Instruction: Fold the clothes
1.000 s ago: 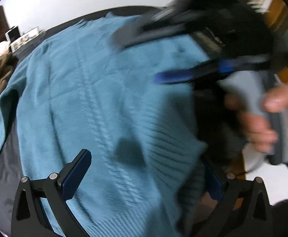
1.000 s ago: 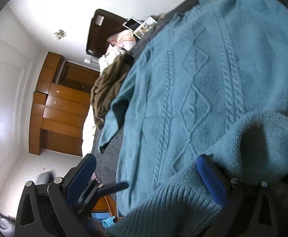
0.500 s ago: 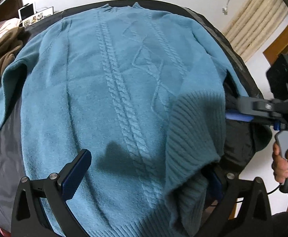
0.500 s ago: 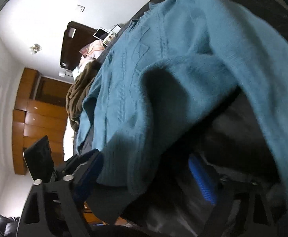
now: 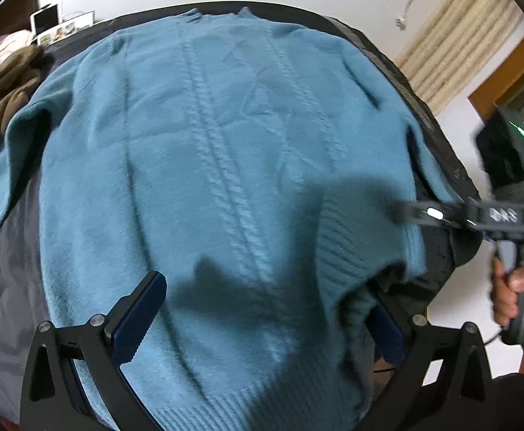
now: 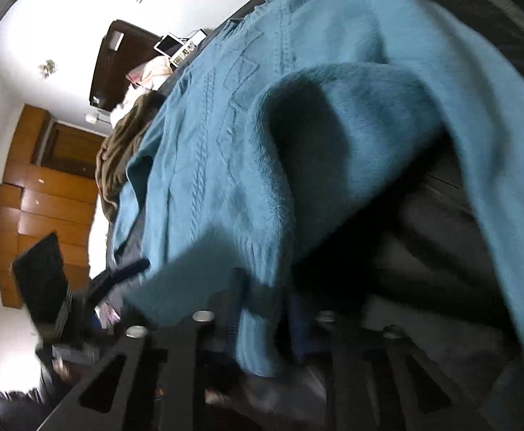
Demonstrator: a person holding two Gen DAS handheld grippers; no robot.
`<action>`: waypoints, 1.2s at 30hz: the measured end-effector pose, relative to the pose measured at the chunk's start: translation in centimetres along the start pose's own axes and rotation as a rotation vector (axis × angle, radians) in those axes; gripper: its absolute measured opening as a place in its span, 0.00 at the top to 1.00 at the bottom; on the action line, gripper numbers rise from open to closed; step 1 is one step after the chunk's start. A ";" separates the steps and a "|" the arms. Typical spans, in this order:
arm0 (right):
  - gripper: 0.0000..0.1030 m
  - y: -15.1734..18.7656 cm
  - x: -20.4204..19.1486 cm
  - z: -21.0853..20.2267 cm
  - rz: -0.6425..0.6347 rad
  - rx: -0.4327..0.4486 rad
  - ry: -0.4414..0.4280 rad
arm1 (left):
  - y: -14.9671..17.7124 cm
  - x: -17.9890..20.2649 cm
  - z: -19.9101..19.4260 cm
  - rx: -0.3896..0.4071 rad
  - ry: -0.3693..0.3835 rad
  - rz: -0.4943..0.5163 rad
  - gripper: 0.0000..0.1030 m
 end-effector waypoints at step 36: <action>0.88 2.2 -1.4 1.5 0.027 -0.058 -0.114 | -0.2 -5.7 -1.6 0.039 -0.018 -0.220 0.00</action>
Point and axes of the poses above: each gripper's, at about its wrist camera, not at the fingertips, and z roughly the way its jaws point, x to its right, y to its underside, the point moved 10 cm from there along z, roughly the way its jaws point, and after that the axes turned 7 degrees about -z, right-handed, at the moved point
